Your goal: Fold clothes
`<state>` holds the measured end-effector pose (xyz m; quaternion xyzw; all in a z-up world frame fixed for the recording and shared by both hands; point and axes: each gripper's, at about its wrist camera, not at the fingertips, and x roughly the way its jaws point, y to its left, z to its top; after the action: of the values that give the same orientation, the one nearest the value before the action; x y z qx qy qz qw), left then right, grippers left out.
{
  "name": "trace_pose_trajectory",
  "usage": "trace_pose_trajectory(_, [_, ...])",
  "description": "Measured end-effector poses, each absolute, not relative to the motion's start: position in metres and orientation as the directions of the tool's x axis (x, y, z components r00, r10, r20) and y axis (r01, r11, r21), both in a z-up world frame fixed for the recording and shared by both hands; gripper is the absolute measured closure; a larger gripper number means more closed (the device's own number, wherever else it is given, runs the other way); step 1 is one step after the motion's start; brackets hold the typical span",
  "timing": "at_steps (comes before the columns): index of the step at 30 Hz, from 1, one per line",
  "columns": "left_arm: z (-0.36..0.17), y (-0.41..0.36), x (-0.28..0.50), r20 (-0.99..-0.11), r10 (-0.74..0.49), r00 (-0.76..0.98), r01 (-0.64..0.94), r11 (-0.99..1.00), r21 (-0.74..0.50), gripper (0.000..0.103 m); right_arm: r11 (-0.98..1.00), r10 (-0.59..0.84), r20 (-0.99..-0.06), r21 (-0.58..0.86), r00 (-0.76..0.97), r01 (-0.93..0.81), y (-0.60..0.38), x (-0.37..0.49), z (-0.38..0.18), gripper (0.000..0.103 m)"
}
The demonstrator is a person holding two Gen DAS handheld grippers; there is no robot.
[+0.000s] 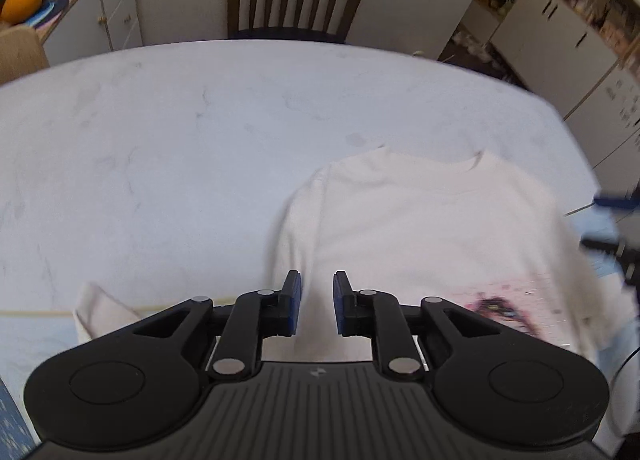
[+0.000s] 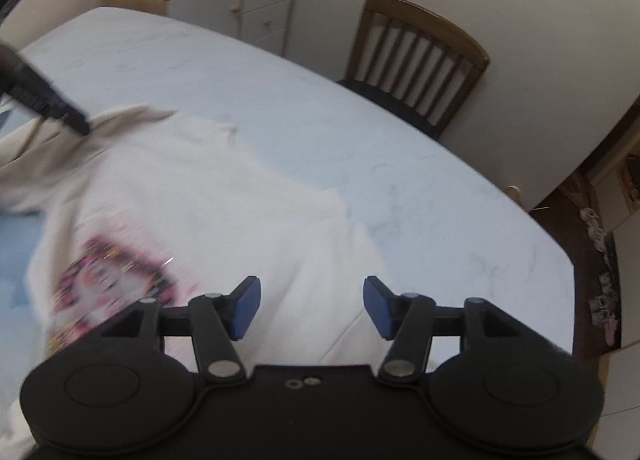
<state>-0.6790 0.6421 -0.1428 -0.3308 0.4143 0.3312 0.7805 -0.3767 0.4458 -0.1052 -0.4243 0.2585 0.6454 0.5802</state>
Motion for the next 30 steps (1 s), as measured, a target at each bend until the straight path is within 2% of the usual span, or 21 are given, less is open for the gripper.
trace_pose_trajectory(2, [-0.134,0.622,-0.684,-0.855,0.250,0.454,-0.775,0.584,-0.241,0.085,-0.239,0.523,-0.852,-0.120,-0.024,-0.964,0.417,-0.393,-0.098,0.000])
trace_pose_trajectory(5, [-0.122,0.591,-0.692,-0.838,0.259,0.480,-0.750,0.617,-0.238,0.070,-0.280,0.506,-0.858,-0.071,-0.084,-0.957,0.374,-0.424,-0.091,0.000])
trace_pose_trajectory(6, [-0.118,0.580,-0.695,-0.832,0.261,0.489,-0.741,0.628,-0.239,0.057,-0.286,0.502,-0.859,-0.055,-0.101,-0.957,0.358,-0.434,-0.090,0.000])
trace_pose_trajectory(7, [-0.119,0.569,-0.698,-0.824,0.248,0.510,-0.730,0.631,-0.262,0.038,-0.287,0.495,-0.861,-0.034,-0.118,-0.957,0.346,-0.443,-0.090,0.000])
trace_pose_trajectory(8, [-0.120,0.557,-0.700,-0.815,0.235,0.530,-0.719,0.634,-0.285,0.032,-0.288,0.487,-0.863,-0.013,-0.135,-0.958,0.334,-0.451,-0.090,0.000])
trace_pose_trajectory(14, [-0.169,0.511,-0.690,-0.852,0.139,0.505,-0.734,0.588,-0.339,0.030,-0.212,0.422,-0.885,0.116,-0.198,-0.970,0.301,-0.475,-0.102,0.000])
trace_pose_trajectory(21, [-0.183,0.497,-0.666,-0.848,0.144,0.511,-0.730,0.593,-0.340,0.030,-0.138,0.391,-0.899,0.156,-0.199,-0.978,0.301,-0.491,-0.122,0.000])
trace_pose_trajectory(23, [-0.187,0.499,-0.658,-0.852,0.133,0.507,-0.737,0.579,-0.348,0.031,-0.107,0.384,-0.904,0.156,-0.186,-0.982,0.305,-0.491,-0.130,0.000])
trace_pose_trajectory(24, [-0.189,0.499,-0.655,-0.854,0.134,0.502,-0.740,0.578,-0.344,0.035,-0.091,0.378,-0.908,0.157,-0.180,-0.983,0.306,-0.490,-0.135,0.000])
trace_pose_trajectory(25, [-0.190,0.499,-0.652,-0.859,0.138,0.493,-0.744,0.579,-0.334,0.051,-0.064,0.370,-0.913,0.162,-0.174,-0.985,0.308,-0.487,-0.139,0.000])
trace_pose_trajectory(27, [-0.192,0.498,-0.649,-0.867,0.149,0.476,-0.752,0.581,-0.313,0.073,-0.027,0.374,-0.911,0.176,-0.173,-0.984,0.307,-0.481,-0.142,0.000])
trace_pose_trajectory(30, [-0.190,0.499,-0.650,-0.866,0.178,0.468,-0.765,0.572,-0.296,0.089,-0.019,0.410,-0.899,0.159,-0.153,-0.987,0.297,-0.469,-0.130,0.000])
